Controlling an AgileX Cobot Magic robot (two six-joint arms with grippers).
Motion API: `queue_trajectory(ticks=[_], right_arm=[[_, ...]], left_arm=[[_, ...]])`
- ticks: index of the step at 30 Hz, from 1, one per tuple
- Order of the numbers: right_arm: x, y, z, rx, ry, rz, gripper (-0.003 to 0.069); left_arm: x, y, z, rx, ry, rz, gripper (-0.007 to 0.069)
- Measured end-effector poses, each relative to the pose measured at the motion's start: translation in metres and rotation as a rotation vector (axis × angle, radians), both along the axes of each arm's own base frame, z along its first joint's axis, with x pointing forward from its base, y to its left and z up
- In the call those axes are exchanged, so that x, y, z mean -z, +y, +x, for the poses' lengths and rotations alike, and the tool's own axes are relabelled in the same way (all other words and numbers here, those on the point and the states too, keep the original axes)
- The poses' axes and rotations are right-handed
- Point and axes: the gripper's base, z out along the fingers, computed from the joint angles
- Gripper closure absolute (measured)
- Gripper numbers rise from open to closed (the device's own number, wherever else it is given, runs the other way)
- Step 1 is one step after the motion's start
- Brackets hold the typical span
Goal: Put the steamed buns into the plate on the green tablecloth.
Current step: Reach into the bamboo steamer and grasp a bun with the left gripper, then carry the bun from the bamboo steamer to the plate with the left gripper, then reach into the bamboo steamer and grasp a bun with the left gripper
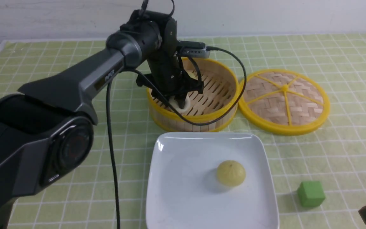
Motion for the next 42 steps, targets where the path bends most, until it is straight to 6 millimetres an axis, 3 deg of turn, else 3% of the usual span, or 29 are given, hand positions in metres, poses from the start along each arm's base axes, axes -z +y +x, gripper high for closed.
queue_trajectory(ticks=[1,4,6,8,9,10,11,12,14,15,17,18,20,21,23,25,26,27,30,34,39,42], right_arm=[[0.000,0.000,0.000,0.000,0.000,0.000,0.0654],[0.000,0.000,0.000,0.000,0.001,0.000,0.0653],[0.000,0.000,0.000,0.000,0.001,0.000,0.0650],[0.000,0.000,0.000,0.000,0.002,-0.001,0.0648],[0.000,0.000,0.000,0.000,0.002,-0.001,0.0648],[0.000,0.000,0.000,0.000,0.003,-0.001,0.0647],[0.000,0.000,0.000,0.000,0.003,-0.001,0.0647],[0.000,0.000,0.000,0.000,0.004,-0.002,0.0646],[0.000,0.000,0.000,0.000,0.004,-0.002,0.0643],[0.001,0.000,0.000,0.000,0.005,-0.002,0.0643],[0.001,0.000,0.000,0.000,0.006,0.000,0.0639],[0.001,0.000,0.000,0.000,0.006,0.000,0.0638],[0.001,0.000,0.000,0.000,0.006,-0.001,0.0635],[0.000,0.000,0.000,0.000,0.005,-0.001,0.0634],[0.000,0.000,0.000,0.001,0.003,0.002,0.0631],[0.000,0.000,0.000,0.001,0.003,0.002,0.0629],[0.000,0.000,0.000,0.001,0.003,0.003,0.0627],[0.000,0.000,0.000,0.001,0.003,0.003,0.0627],[0.000,0.000,0.000,0.001,0.004,0.002,0.0620],[0.000,0.000,0.000,0.000,0.003,0.000,0.0614],[0.000,0.000,0.000,0.000,0.003,0.000,0.0609],[0.000,0.000,0.000,0.000,0.002,0.000,0.0604]], left_arm=[[-0.008,0.001,-0.001,0.000,-0.003,-0.002,0.0528],[-0.037,0.004,-0.006,-0.001,-0.029,0.004,0.0587],[-0.081,0.009,-0.013,-0.004,-0.114,-0.040,0.0596],[-0.130,0.017,-0.031,-0.003,-0.195,-0.098,0.0596],[-0.134,0.018,-0.033,-0.003,-0.202,-0.102,0.0596],[-0.160,0.022,-0.051,0.005,-0.225,-0.150,0.0596],[-0.162,0.023,-0.053,0.006,-0.225,-0.155,0.0596],[-0.173,0.025,-0.072,0.023,-0.206,-0.180,0.0596],[-0.162,0.025,-0.092,0.048,-0.122,-0.170,0.0594],[-0.162,0.024,-0.093,0.051,-0.122,-0.171,0.0594],[-0.116,0.012,-0.111,0.064,0.045,-0.113,0.0587],[-0.108,0.013,-0.112,0.060,0.071,-0.101,0.0585],[-0.058,0.000,-0.125,0.065,0.211,-0.020,0.0557],[-0.044,-0.005,-0.129,0.072,0.239,-0.001,0.0542],[-0.017,-0.016,-0.133,0.067,0.279,0.024,0.0473],[-0.010,-0.021,-0.134,0.059,0.282,0.023,0.0438],[-0.003,-0.025,-0.132,0.047,0.281,0.019,0.0357],[-0.003,-0.025,-0.132,0.046,0.279,0.018,0.0357],[-0.002,-0.026,-0.129,0.030,0.270,0.022,0.0218],[-0.026,-0.026,-0.116,0.001,0.173,0.047,0.0129],[-0.060,-0.024,-0.100,-0.068,0.012,0.056,0.0117],[-0.080,-0.022,-0.087,-0.107,-0.036,0.021,0.0159]])
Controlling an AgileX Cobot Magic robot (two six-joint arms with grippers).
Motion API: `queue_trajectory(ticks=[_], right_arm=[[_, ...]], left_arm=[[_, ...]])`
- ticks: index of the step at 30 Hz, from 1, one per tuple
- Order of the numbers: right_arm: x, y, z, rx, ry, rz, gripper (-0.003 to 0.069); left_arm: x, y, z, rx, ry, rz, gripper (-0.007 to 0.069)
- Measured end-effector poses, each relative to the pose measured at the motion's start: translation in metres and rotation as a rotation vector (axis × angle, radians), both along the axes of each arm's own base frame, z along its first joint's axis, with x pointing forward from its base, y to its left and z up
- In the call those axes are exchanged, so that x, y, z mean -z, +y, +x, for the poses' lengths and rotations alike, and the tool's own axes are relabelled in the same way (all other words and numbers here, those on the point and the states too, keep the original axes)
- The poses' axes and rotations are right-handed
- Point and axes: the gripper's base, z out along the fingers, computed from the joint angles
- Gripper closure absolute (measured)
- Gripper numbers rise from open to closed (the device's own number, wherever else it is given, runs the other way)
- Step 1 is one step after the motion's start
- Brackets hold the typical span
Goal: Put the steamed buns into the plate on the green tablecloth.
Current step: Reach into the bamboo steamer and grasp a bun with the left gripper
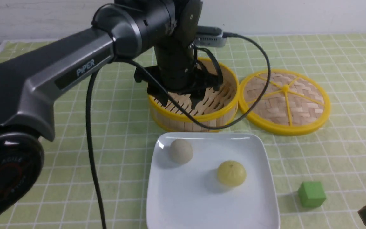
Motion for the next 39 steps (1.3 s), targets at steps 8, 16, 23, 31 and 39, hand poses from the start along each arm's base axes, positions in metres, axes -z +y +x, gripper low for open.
queue_trajectory(ticks=[8,16,23,31,39], right_arm=[[0.000,0.000,0.000,0.000,0.000,0.000,0.0594],[-0.001,0.001,0.002,0.003,-0.017,0.007,0.0582],[-0.003,0.001,0.004,0.008,-0.055,0.024,0.0575],[-0.003,0.002,0.004,0.009,-0.052,0.026,0.0564],[-0.003,0.002,0.004,0.010,-0.043,0.031,0.0554]], left_arm=[[-0.009,0.019,0.061,-0.101,0.015,-0.293,0.0235],[0.040,0.032,0.124,-0.070,-0.037,-0.428,0.0210],[0.070,0.036,0.140,-0.072,-0.105,-0.316,0.0190],[0.086,0.036,0.144,-0.013,-0.109,-0.268,0.0217],[0.087,0.036,0.142,0.051,-0.098,-0.240,0.0456]])
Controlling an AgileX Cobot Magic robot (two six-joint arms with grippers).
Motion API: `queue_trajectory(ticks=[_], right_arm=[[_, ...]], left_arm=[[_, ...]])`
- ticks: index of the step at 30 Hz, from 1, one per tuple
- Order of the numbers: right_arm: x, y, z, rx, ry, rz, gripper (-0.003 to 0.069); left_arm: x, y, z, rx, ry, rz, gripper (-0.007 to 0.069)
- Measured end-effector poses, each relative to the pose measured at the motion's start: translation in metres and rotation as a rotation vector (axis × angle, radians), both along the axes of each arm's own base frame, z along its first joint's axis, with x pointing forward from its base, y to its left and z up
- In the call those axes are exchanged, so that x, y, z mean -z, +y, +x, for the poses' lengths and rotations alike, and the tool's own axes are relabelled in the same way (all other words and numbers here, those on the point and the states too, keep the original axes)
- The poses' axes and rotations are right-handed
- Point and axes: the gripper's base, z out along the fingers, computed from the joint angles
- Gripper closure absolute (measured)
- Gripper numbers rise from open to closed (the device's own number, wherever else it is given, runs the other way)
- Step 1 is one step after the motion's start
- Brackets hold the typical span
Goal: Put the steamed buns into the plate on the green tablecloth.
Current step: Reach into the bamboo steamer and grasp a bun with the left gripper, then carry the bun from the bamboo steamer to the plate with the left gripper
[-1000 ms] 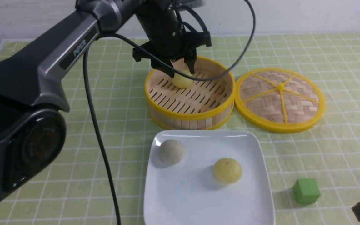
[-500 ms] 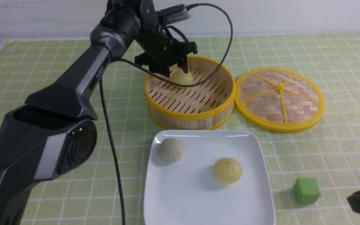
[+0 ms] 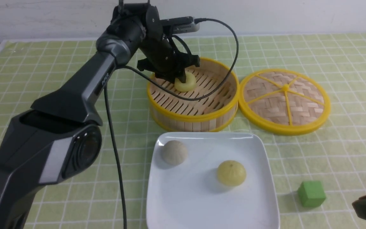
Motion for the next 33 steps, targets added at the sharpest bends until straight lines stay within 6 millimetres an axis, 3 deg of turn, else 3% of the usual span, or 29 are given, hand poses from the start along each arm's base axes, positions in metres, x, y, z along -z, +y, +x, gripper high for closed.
queue_trajectory(ticks=[2,7,10,11,16,18,20,21,23,26,27,28,30,31,32,33], right_arm=[[0.000,0.000,-0.001,-0.001,0.008,-0.001,0.0550],[0.001,0.000,-0.001,-0.001,0.016,0.000,0.0545],[0.001,0.000,-0.001,-0.001,0.020,0.001,0.0542],[0.001,0.000,-0.001,-0.001,0.020,0.001,0.0542],[0.001,0.000,-0.002,-0.002,0.028,0.001,0.0536],[0.002,0.000,-0.003,-0.003,0.035,-0.002,0.0534],[0.002,0.000,-0.003,-0.004,0.041,-0.005,0.0533],[0.002,0.000,-0.004,-0.005,0.046,-0.007,0.0531],[0.002,0.000,-0.004,-0.006,0.050,-0.008,0.0531],[0.002,0.000,-0.004,-0.006,0.051,-0.008,0.0526],[0.002,0.000,-0.004,-0.006,0.051,-0.008,0.0526],[0.002,0.000,-0.004,-0.006,0.052,-0.007,0.0524],[0.002,0.000,-0.004,-0.006,0.052,-0.006,0.0523],[0.002,0.000,-0.004,-0.006,0.053,-0.005,0.0522],[0.002,0.000,-0.004,-0.005,0.054,-0.002,0.0520],[0.002,0.000,-0.004,-0.005,0.055,0.000,0.0520]], left_arm=[[0.002,-0.001,0.000,0.005,0.012,-0.017,0.0570],[-0.009,0.003,-0.006,-0.004,0.052,-0.020,0.0603],[-0.052,0.014,-0.018,-0.006,0.015,0.033,0.0603],[-0.056,0.015,-0.018,-0.007,0.007,0.035,0.0603],[-0.167,0.027,-0.060,0.004,-0.169,-0.085,0.0603],[-0.190,0.029,-0.078,0.029,-0.174,-0.140,0.0603],[-0.199,0.029,-0.090,0.051,-0.156,-0.166,0.0603],[-0.209,0.031,-0.111,0.084,-0.127,-0.177,0.0603],[-0.202,0.033,-0.136,0.121,-0.059,-0.136,0.0603],[-0.168,0.034,-0.175,0.176,0.088,-0.047,0.0603],[-0.169,0.035,-0.180,0.181,0.090,-0.045,0.0603],[-0.140,0.034,-0.205,0.219,0.197,0.004,0.0603],[-0.105,0.029,-0.237,0.268,0.297,0.053,0.0603],[-0.102,0.026,-0.241,0.276,0.294,0.054,0.0603],[-0.072,0.017,-0.260,0.298,0.307,0.059,0.0601],[-0.055,0.013,-0.268,0.301,0.314,0.062,0.0601]])
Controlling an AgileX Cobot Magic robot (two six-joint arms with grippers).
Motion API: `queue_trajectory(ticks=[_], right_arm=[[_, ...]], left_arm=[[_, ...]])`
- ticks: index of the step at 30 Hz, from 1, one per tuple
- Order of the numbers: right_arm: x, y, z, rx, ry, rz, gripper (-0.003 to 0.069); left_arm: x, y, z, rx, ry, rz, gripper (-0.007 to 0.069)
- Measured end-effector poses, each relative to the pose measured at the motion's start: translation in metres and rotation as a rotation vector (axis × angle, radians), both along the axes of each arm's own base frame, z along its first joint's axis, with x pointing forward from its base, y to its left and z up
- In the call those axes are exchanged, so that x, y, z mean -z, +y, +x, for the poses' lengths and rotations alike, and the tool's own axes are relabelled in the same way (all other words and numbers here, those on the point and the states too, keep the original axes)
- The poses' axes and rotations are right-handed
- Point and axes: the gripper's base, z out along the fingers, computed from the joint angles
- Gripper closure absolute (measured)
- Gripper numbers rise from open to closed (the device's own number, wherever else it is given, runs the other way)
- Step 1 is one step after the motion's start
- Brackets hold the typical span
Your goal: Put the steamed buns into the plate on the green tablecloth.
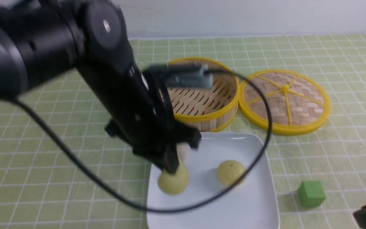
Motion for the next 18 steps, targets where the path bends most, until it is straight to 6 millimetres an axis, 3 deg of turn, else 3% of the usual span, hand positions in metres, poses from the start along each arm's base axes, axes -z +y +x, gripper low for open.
queue_trajectory(ticks=[2,4,7,9,12,16,17,18], right_arm=[[0.000,0.000,0.000,0.000,0.000,0.000,0.0519],[0.000,0.000,0.000,0.000,0.000,0.000,0.0517],[-0.002,0.000,-0.001,0.005,-0.003,0.006,0.0531],[-0.011,-0.002,-0.005,0.015,-0.018,0.024,0.0577],[-0.028,-0.009,-0.021,0.025,-0.055,0.056,0.0666],[-0.043,-0.027,-0.057,0.034,-0.144,0.081,0.0675],[-0.043,-0.028,-0.059,0.035,-0.144,0.080,0.0674],[-0.046,-0.037,-0.074,0.046,-0.189,0.089,0.0674]], left_arm=[[0.014,-0.006,-0.005,0.002,-0.024,-0.011,0.0600],[0.040,-0.015,-0.011,-0.001,-0.064,-0.020,0.0593],[0.051,-0.020,-0.010,-0.008,-0.080,-0.027,0.0585],[0.058,-0.024,-0.006,-0.022,-0.088,-0.036,0.0553],[0.065,-0.025,-0.004,-0.026,-0.078,-0.028,0.0464],[0.067,-0.026,-0.004,-0.026,-0.071,-0.023,0.0282],[0.067,-0.026,-0.004,-0.025,-0.072,-0.022,0.0272],[0.065,-0.026,-0.003,-0.017,-0.080,-0.018,0.0190]])
